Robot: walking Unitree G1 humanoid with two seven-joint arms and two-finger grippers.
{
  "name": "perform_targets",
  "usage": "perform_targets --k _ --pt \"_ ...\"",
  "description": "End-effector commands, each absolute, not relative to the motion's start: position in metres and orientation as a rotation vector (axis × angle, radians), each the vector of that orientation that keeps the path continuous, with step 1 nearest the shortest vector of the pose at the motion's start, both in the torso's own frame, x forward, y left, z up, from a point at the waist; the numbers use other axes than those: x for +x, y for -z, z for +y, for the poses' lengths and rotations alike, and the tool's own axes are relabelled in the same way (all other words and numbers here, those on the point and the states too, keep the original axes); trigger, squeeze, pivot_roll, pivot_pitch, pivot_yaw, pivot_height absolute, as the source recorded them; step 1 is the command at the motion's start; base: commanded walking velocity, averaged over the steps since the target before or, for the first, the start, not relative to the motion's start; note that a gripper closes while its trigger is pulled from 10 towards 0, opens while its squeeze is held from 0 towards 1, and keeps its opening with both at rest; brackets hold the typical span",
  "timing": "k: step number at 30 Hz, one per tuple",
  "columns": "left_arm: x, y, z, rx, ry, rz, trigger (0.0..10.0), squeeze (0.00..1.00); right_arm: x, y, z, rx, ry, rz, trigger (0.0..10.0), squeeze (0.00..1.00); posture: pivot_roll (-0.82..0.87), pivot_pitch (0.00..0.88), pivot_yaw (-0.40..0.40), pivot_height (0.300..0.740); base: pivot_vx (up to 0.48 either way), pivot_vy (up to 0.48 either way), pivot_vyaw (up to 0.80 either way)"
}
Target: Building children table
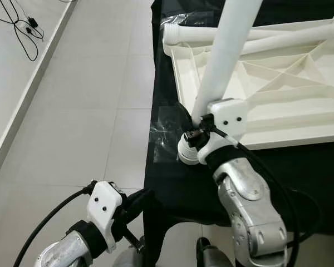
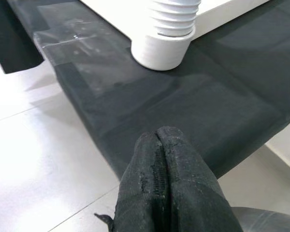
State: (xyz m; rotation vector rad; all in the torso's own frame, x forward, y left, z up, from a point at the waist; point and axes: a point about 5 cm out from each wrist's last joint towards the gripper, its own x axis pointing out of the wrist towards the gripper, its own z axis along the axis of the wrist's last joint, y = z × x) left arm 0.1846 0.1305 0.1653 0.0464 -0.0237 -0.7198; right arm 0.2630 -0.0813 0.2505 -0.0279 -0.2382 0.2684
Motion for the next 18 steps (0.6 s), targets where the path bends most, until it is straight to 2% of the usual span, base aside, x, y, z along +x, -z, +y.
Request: perform_targets --k 1,9,10,12,15,18 --pt "0.184 -0.158 0.133 0.049 0.708 0.007 10.0 0.00 0.277 -0.196 -0.095 -0.010 -0.133 0.083 10.0 0.00 0.04 0.339 0.091 0.740 0.000 0.000 0.00" --pt "0.199 -0.161 0.140 0.126 0.655 -0.026 10.0 0.00 0.278 -0.195 -0.092 0.041 -0.177 -0.019 10.0 0.00 0.06 0.305 0.099 0.740 0.000 0.000 0.00" --pt "0.202 -0.163 0.142 0.130 0.643 -0.035 10.0 0.00 0.279 -0.196 -0.091 0.004 -0.234 -0.049 10.0 0.00 0.06 0.293 0.102 0.740 0.000 0.000 0.00" --pt "0.202 -0.163 0.142 0.130 0.643 -0.035 10.0 0.00 0.279 -0.196 -0.091 0.004 -0.234 -0.049 10.0 0.00 0.06 0.293 0.102 0.740 0.000 0.000 0.00" --pt "0.218 -0.178 0.147 0.116 0.612 -0.101 10.0 0.00 0.285 -0.191 -0.094 -0.133 -0.408 -0.102 10.0 0.00 0.06 0.272 0.105 0.740 0.000 0.000 0.00" --pt "0.221 -0.184 0.149 0.109 0.606 -0.122 10.0 0.00 0.286 -0.190 -0.096 -0.158 -0.432 -0.104 10.0 0.00 0.06 0.272 0.105 0.740 0.000 0.000 0.00"
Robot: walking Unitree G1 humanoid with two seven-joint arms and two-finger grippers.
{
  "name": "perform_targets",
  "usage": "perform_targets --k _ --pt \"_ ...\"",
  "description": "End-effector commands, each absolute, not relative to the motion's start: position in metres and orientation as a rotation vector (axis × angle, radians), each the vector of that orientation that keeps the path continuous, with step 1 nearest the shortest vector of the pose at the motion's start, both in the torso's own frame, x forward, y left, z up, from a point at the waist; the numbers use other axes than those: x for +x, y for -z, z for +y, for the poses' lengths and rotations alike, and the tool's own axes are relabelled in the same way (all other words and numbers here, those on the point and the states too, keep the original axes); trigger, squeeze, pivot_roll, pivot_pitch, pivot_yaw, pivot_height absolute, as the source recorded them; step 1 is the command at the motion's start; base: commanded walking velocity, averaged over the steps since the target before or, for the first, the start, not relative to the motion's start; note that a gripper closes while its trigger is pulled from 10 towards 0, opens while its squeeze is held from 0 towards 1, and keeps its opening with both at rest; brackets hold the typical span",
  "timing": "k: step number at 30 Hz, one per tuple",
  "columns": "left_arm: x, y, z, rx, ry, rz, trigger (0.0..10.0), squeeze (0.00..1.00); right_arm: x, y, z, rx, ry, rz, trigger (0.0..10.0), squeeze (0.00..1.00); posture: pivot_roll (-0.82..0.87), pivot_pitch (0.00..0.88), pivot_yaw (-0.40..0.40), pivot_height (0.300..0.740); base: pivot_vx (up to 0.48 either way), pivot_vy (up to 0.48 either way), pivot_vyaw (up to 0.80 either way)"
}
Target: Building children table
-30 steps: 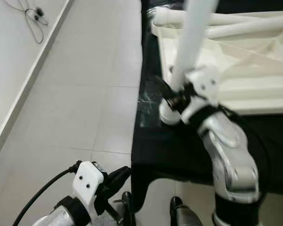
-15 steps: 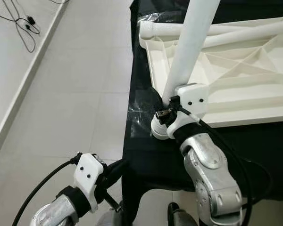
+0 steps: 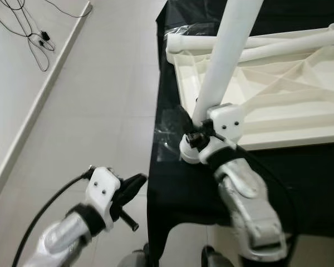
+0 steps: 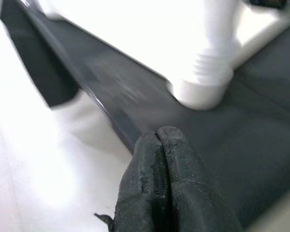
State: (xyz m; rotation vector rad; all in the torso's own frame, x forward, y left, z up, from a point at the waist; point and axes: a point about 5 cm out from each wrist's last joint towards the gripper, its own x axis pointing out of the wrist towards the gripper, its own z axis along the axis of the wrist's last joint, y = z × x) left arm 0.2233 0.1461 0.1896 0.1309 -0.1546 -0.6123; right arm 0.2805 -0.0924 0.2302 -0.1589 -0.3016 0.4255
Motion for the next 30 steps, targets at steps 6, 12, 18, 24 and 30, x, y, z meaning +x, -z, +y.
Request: perform_targets --k 6,12,18,24,30 --pt "0.241 -0.222 0.148 0.047 0.610 -0.250 10.0 0.00 0.296 -0.189 -0.093 -0.216 -0.483 -0.090 10.0 0.00 0.05 0.240 0.106 0.740 0.000 0.000 0.00" --pt "0.247 -0.253 0.139 0.014 0.698 -0.342 10.0 0.00 0.304 -0.187 -0.086 -0.223 -0.527 -0.059 10.0 0.00 0.05 0.215 0.098 0.740 0.000 0.000 0.00" --pt "0.251 -0.292 0.130 -0.061 0.845 -0.439 10.0 0.00 0.311 -0.185 -0.083 -0.200 -0.519 -0.018 10.0 0.00 0.04 0.197 0.094 0.740 0.000 0.000 0.00" --pt "0.258 -0.323 0.129 -0.045 0.923 -0.515 10.0 1.00 0.317 -0.185 -0.080 -0.191 -0.508 -0.002 10.0 0.00 0.04 0.178 0.093 0.740 0.000 0.000 0.00" --pt "0.271 -0.350 0.128 0.004 0.969 -0.572 10.0 1.00 0.320 -0.184 -0.076 -0.184 -0.509 0.004 10.0 0.00 0.04 0.169 0.100 0.740 0.000 0.000 0.00"
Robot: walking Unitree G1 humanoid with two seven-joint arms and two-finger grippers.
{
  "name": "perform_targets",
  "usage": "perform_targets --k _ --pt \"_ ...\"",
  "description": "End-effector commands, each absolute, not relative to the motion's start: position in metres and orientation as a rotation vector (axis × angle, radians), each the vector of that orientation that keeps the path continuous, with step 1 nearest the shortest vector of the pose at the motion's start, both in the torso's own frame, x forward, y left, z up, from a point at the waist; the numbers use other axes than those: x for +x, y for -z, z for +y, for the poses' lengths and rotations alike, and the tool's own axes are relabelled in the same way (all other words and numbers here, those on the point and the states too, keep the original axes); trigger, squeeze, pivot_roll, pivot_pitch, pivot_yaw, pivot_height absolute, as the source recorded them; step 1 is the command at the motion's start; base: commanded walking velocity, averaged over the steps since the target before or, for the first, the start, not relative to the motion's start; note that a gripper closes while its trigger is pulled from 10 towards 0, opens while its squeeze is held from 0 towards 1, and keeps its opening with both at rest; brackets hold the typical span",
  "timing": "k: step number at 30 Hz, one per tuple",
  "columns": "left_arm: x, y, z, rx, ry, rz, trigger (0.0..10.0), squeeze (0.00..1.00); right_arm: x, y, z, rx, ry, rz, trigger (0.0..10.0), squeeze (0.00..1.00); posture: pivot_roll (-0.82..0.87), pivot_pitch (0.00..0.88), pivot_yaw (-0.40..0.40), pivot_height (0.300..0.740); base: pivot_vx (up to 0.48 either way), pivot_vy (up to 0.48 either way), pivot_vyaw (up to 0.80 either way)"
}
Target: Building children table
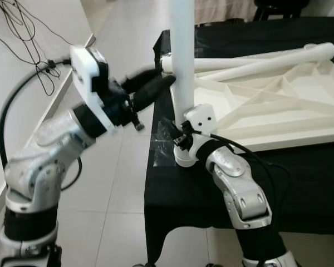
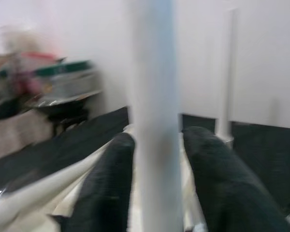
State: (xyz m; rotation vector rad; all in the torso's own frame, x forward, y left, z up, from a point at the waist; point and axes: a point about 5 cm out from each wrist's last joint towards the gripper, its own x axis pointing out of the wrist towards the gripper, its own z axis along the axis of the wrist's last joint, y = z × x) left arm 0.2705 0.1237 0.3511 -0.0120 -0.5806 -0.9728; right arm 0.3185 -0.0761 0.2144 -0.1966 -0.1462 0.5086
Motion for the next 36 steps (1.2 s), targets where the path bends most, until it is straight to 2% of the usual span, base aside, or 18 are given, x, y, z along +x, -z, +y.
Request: perform_targets --k 1,12,13,15,16,23,29,34,35,36 --pt "0.271 -0.350 0.128 0.004 0.969 -0.572 10.0 1.00 0.320 -0.184 -0.076 -0.184 -0.509 0.004 10.0 0.00 0.04 0.169 0.100 0.740 0.000 0.000 0.00" --pt "0.291 -0.359 0.117 -0.076 0.982 -0.538 10.0 1.00 0.317 -0.185 -0.070 -0.163 -0.516 0.000 10.0 0.00 0.03 0.166 0.113 0.740 0.000 0.000 0.00" --pt "0.301 -0.361 0.113 -0.123 0.986 -0.509 10.0 0.52 0.316 -0.186 -0.068 -0.159 -0.521 -0.003 10.0 0.00 0.03 0.165 0.115 0.740 0.000 0.000 0.00" --pt "0.301 -0.361 0.113 -0.123 0.986 -0.509 10.0 0.52 0.316 -0.186 -0.068 -0.159 -0.521 -0.003 10.0 0.00 0.03 0.165 0.115 0.740 0.000 0.000 0.00" --pt "0.307 -0.363 0.108 -0.163 1.019 -0.482 10.0 0.00 0.316 -0.187 -0.066 -0.156 -0.525 -0.006 10.0 0.00 0.02 0.167 0.117 0.740 0.000 0.000 0.00" --pt "0.315 -0.362 0.094 -0.181 1.108 -0.410 10.0 0.00 0.315 -0.188 -0.064 -0.151 -0.531 -0.009 10.0 0.00 0.02 0.172 0.123 0.740 0.000 0.000 0.00" --pt "0.314 -0.357 0.073 -0.011 1.218 -0.369 10.0 0.00 0.313 -0.189 -0.059 -0.138 -0.533 -0.015 10.0 0.00 0.01 0.177 0.132 0.740 0.000 0.000 0.00" --pt "0.313 -0.358 0.071 0.015 1.223 -0.376 10.0 0.00 0.313 -0.190 -0.059 -0.136 -0.532 -0.016 10.0 0.00 0.01 0.177 0.132 0.740 0.000 0.000 0.00" --pt "0.314 -0.362 0.069 0.057 1.201 -0.404 0.0 0.00 0.313 -0.190 -0.059 -0.135 -0.531 -0.016 10.0 0.00 0.01 0.179 0.131 0.740 0.000 0.000 0.00" --pt "0.314 -0.362 0.069 0.057 1.201 -0.404 0.0 0.00 0.313 -0.190 -0.059 -0.135 -0.531 -0.016 10.0 0.00 0.01 0.179 0.131 0.740 0.000 0.000 0.00"
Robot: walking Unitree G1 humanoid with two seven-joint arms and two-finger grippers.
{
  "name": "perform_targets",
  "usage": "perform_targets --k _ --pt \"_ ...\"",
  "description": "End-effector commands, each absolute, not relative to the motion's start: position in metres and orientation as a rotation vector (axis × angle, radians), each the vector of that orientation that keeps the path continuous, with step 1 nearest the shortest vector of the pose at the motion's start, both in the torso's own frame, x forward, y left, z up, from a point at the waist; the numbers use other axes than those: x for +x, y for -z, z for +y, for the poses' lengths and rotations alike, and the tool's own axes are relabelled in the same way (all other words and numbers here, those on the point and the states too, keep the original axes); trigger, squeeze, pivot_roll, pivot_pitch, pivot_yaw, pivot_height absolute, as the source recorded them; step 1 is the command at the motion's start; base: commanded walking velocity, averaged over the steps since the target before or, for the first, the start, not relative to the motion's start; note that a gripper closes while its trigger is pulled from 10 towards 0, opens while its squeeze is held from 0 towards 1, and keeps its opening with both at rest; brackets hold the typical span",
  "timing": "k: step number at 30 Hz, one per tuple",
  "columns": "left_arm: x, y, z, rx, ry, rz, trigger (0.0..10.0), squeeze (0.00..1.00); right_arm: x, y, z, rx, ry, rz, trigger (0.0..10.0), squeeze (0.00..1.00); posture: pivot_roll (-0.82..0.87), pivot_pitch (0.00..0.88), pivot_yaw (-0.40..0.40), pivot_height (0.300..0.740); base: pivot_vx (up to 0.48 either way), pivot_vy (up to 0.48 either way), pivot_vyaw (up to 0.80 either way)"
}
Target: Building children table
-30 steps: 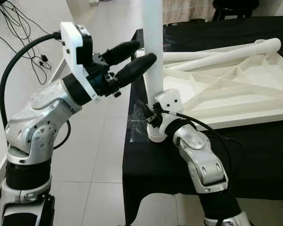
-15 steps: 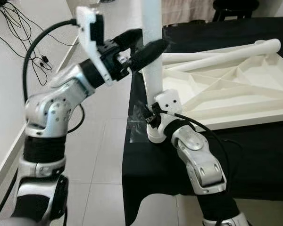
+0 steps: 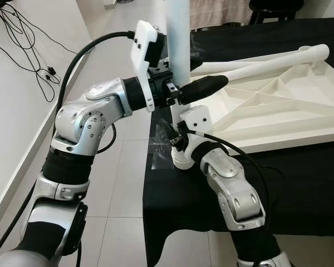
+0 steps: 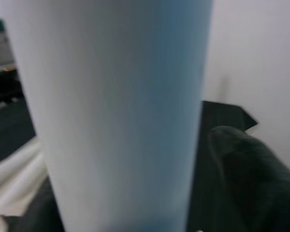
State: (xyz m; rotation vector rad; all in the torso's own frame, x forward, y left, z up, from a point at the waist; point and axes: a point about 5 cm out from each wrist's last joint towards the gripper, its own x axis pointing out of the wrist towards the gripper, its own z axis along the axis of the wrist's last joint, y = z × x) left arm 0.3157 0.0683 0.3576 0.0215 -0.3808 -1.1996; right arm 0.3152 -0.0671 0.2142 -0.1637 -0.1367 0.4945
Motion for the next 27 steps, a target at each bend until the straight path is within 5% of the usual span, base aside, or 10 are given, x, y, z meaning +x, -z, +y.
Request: perform_targets --k 1,16,17,27 --pt "0.313 -0.368 0.069 0.085 1.177 -0.440 0.0 0.00 0.313 -0.190 -0.059 -0.135 -0.530 -0.016 10.0 0.00 0.01 0.181 0.130 0.740 0.000 0.000 0.00" --pt "0.303 -0.384 0.065 0.121 1.158 -0.523 0.0 0.00 0.316 -0.192 -0.059 -0.152 -0.522 -0.020 10.0 0.00 0.02 0.179 0.129 0.740 0.000 0.000 0.00" --pt "0.304 -0.384 0.063 0.122 1.157 -0.526 0.0 0.00 0.319 -0.193 -0.062 -0.144 -0.549 -0.017 10.0 1.00 0.02 0.178 0.131 0.740 0.000 0.000 0.00" --pt "0.305 -0.384 0.061 0.122 1.154 -0.530 0.0 0.00 0.334 -0.229 -0.076 -0.213 -0.832 -0.125 10.0 1.00 0.02 0.177 0.134 0.740 0.000 0.000 0.00"
